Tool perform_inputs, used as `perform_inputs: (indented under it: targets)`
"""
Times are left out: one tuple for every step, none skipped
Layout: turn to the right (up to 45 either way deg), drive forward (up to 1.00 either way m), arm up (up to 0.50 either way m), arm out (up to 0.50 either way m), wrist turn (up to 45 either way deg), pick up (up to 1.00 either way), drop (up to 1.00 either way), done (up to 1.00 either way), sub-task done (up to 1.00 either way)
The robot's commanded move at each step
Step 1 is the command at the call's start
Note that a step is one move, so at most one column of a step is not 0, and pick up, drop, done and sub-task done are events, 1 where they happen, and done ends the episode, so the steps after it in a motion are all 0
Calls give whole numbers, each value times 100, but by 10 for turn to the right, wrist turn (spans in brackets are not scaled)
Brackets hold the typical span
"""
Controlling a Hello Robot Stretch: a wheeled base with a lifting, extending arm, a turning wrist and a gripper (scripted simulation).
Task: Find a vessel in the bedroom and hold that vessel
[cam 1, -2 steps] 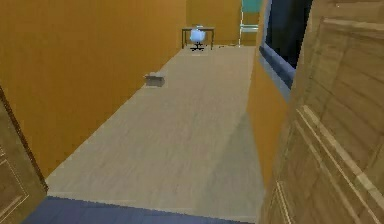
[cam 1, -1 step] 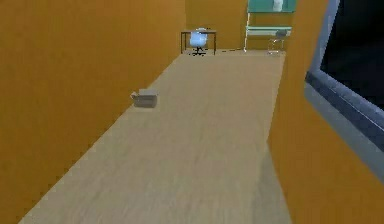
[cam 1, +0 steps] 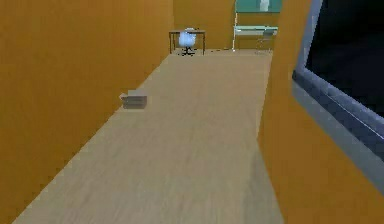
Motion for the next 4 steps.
perform_inputs:
  targets:
    - [0, 100, 0, 0, 0, 0, 0, 0, 0]
    - [0, 60, 0, 0, 0, 0, 0, 0, 0]
    - [300, 0, 0, 0, 0, 0, 0, 0, 0]
    - [0, 100, 0, 0, 0, 0, 0, 0, 0]
